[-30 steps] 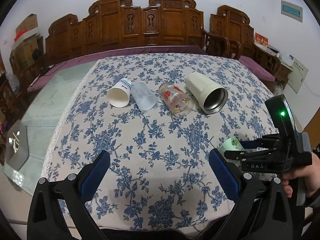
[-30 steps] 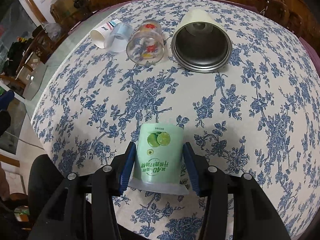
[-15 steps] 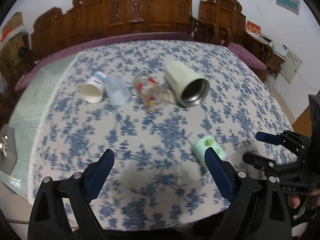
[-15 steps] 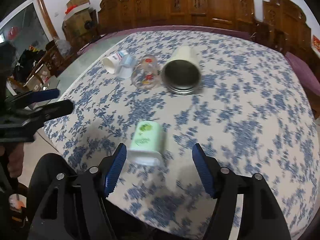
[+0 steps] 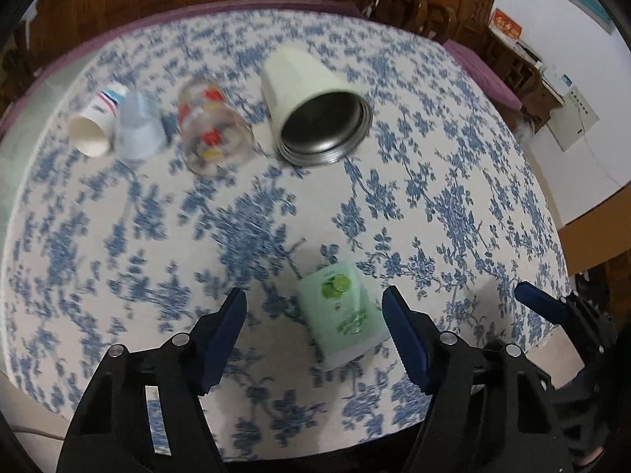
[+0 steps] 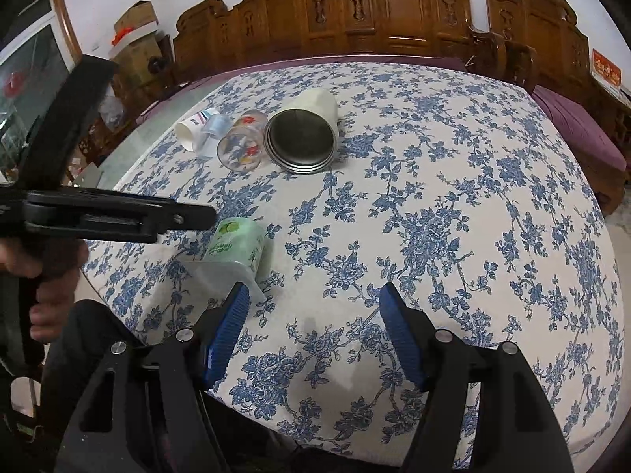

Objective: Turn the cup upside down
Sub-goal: 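Close the left tool around the green cup's body, then lift the green cup with the left tool and rotate it upside down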

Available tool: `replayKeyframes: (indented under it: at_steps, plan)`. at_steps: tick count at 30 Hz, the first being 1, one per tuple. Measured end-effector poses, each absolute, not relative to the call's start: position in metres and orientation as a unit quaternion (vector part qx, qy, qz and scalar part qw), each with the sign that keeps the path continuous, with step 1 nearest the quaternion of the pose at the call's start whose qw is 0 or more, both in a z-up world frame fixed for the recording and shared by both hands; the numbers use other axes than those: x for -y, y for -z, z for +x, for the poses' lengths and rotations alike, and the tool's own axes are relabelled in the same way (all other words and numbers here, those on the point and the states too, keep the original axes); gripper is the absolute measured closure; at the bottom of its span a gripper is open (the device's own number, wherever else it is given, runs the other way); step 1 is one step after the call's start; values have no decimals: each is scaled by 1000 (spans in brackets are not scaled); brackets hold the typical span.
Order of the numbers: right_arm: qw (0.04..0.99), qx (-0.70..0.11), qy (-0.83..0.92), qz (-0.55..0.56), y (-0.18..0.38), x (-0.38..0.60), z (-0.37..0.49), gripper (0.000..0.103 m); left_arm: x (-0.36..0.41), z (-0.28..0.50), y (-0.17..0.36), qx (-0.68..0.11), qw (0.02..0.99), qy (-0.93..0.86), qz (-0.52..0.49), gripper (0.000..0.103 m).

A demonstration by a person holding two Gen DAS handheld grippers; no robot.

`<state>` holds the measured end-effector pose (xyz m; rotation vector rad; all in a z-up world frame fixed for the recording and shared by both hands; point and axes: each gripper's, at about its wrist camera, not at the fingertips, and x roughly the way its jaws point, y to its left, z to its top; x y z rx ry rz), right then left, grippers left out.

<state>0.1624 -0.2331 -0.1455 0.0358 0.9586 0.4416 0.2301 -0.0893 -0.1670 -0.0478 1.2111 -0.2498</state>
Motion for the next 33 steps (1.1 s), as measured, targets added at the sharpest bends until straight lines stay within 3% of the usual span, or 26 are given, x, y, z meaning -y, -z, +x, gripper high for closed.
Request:
replayKeyframes:
  at_steps: [12, 18, 33]
  plan:
    - [867, -452, -211, 24, 140, 238, 165, 32, 102, 248, 207, -627, 770, 113, -47, 40]
    - [866, -454, -209, 22, 143, 239, 165, 32, 103, 250, 215, -634, 762, 117, -61, 59]
    - [867, -461, -186, 28, 153, 249, 175, 31, 98, 260, 195, -543, 828, 138, -22, 59]
